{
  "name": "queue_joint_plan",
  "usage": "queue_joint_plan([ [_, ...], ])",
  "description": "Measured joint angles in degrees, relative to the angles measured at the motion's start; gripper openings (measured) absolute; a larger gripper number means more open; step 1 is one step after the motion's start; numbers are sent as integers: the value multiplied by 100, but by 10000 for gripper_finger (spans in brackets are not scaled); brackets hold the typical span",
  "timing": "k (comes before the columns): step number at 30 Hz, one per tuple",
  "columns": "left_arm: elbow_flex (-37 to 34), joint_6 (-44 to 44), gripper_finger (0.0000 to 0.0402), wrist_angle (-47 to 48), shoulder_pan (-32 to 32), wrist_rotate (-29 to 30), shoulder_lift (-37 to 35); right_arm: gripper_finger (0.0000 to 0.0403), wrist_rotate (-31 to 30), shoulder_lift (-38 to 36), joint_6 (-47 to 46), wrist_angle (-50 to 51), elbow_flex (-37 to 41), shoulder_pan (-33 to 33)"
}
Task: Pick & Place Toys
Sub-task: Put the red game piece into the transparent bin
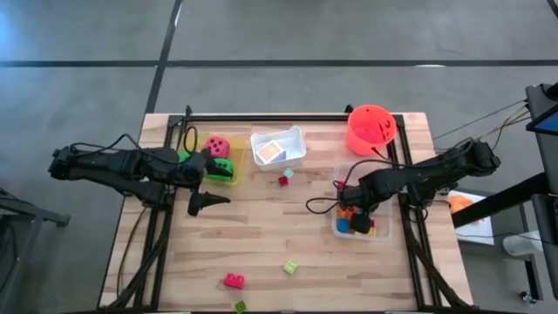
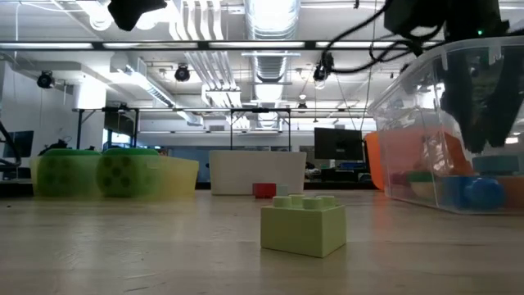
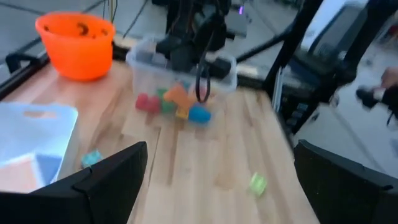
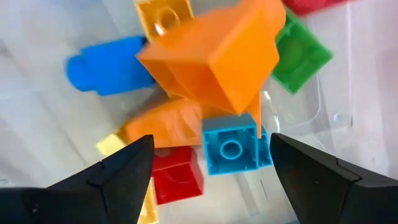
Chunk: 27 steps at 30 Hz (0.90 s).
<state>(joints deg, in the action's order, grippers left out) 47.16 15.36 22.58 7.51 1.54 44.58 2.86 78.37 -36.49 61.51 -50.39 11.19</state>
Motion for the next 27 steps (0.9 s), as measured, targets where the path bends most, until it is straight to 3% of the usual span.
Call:
queue_joint_plan([
  [6, -65, 633, 393, -589, 0, -40, 314, 315, -83, 0, -28, 322, -530, 175],
  [15, 491, 446, 393, 675, 154, -483, 1363, 315, -654, 0, -610, 855, -1251, 815],
  [22, 674, -77, 392, 1165, 1031, -665, 1964, 315, -1631, 0, -1065, 859, -1569, 1564],
  [27, 851, 379, 392, 1369, 1857, 33, 2417, 315, -2302, 2, -1625, 756, -1625, 2030],
])
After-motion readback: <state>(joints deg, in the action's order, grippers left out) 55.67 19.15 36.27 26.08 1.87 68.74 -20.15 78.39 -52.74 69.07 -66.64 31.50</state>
